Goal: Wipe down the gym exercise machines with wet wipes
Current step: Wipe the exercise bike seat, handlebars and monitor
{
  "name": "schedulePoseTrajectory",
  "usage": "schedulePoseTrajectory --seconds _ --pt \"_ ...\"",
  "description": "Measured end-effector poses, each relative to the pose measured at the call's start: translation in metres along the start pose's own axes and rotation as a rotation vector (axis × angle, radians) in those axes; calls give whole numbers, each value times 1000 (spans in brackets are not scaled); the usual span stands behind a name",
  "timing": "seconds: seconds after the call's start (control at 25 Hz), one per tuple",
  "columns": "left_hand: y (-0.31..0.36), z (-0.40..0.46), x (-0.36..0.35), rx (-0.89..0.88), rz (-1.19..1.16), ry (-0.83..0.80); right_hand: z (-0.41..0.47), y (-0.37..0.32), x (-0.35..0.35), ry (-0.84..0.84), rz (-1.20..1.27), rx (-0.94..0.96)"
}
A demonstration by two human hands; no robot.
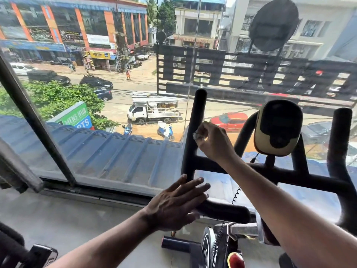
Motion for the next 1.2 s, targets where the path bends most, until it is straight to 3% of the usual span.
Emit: schedulePoseTrajectory --seconds 0.12,0.28,0.36,0.44,0.52,0.68,0.76,0.88,1.04,1.2 --pt "8 5 0 -26 -2 -7 -10 -3 4 -179 38 -15" --pt "-7 18 9 -111 31 -56 -4 -9 18 -550 33 53" --pt "-6 22 11 -129 35 -76 13 -13 29 -495 -28 147" --pt "-3 21 12 -111 26 -75 37 -18 40 -241 -123 274" --pt "1 19 12 -89 4 -72 55 -25 40 -109 -298 396" --pt "5 15 14 -63 -24 -54 52 -24 8 -262 -445 483" --pt "9 13 12 -39 -25 -41 36 -30 -6 -454 -468 589" --pt "12 11 10 -28 -20 -33 15 -34 -7 -658 -310 539" --pt "10 11 8 -33 -7 -39 1 -35 0 -700 -133 601" --pt "4 18 12 -106 18 -13 11 -27 4 -533 -483 855"
Point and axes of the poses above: each hand's wrist, its own z-axis towards the middle knuckle, its own x-axis out of the back of the hand, y = z × x, the point moved 3 cm from there along z, towards the middle knuckle, and after that the axes turned 11 degrees about x, right-handed, at the moved point
